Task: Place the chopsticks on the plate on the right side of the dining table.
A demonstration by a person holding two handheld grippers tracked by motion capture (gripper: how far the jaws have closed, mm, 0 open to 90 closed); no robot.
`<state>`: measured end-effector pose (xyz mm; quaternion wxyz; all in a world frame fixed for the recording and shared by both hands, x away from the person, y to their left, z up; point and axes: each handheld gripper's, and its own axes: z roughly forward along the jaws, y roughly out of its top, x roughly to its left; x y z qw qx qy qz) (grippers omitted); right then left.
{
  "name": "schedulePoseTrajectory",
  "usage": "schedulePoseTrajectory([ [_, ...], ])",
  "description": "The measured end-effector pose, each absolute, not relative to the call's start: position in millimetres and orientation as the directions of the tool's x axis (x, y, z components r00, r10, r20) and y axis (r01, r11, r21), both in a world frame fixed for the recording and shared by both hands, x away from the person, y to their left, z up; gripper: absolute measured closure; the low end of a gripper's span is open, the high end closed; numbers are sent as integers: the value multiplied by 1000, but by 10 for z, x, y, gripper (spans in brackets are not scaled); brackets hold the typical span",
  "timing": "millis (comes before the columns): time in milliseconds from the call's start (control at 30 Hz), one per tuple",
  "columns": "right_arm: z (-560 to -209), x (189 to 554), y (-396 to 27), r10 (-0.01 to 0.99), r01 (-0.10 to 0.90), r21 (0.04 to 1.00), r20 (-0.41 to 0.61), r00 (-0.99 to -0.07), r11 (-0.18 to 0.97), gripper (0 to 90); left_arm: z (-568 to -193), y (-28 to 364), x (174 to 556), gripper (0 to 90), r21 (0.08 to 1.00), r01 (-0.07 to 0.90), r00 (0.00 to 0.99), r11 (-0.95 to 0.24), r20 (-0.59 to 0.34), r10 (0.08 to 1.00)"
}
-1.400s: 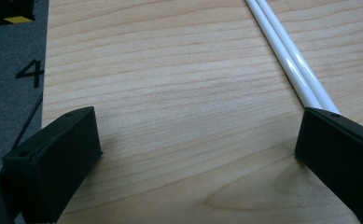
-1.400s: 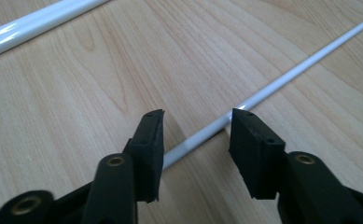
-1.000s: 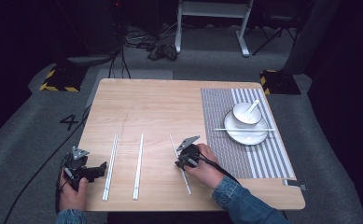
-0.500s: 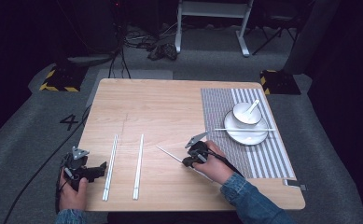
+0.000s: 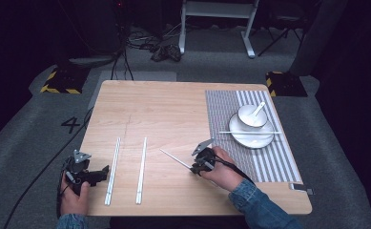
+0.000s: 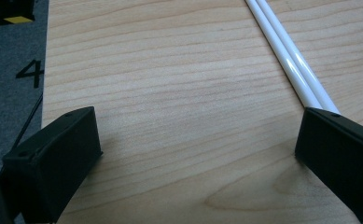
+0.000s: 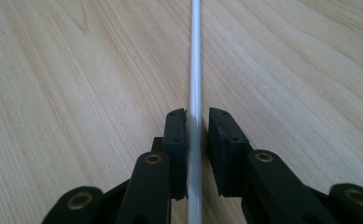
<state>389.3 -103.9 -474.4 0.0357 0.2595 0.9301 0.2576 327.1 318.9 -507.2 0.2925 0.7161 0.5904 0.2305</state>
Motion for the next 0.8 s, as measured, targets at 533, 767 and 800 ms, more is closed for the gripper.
schedulePoseTrajectory([
  [533,-4732,3865,-1073,549,501,481,47,-834,720,846,-5071,3189,3271,0,691,711,197,-132,-15,980],
  [767,-4761,3824,-1124,568,509,524,56,-821,683,852,-5071,3189,3271,0,691,711,197,-132,-15,980],
  [800,-4761,3830,-1128,561,503,525,58,-826,687,852,-5071,3189,3271,0,691,711,197,-132,-15,980],
])
